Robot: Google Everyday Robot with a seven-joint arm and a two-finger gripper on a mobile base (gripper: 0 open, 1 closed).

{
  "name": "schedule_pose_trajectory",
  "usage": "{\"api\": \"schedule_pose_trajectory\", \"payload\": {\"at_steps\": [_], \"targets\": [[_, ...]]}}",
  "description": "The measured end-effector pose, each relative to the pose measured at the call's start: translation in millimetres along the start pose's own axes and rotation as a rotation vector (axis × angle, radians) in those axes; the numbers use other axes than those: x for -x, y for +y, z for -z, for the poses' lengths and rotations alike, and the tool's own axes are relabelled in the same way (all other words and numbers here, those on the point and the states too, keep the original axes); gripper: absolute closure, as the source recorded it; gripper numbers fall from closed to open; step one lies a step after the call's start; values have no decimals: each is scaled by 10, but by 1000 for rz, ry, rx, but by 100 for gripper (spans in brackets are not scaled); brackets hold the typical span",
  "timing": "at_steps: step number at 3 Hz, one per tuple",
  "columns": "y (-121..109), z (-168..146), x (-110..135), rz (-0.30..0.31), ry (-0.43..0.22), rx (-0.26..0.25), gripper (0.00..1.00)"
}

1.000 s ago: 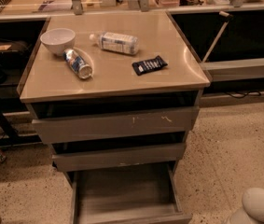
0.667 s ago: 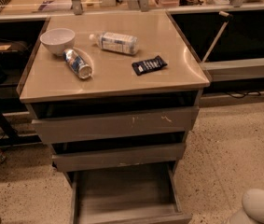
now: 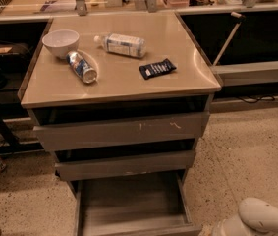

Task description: Close bottom drawer

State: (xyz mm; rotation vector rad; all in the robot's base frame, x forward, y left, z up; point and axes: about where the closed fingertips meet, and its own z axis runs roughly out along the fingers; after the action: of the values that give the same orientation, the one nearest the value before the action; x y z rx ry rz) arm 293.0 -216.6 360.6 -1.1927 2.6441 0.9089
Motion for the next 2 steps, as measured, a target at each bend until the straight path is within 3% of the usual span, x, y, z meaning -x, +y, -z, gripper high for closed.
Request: {"api": "schedule_pose_trajectory", "payload": {"at_steps": [1, 2], "targets": [[-123, -216, 90, 16, -27, 25, 100], [-127, -235, 87, 15, -29, 27, 100]]}}
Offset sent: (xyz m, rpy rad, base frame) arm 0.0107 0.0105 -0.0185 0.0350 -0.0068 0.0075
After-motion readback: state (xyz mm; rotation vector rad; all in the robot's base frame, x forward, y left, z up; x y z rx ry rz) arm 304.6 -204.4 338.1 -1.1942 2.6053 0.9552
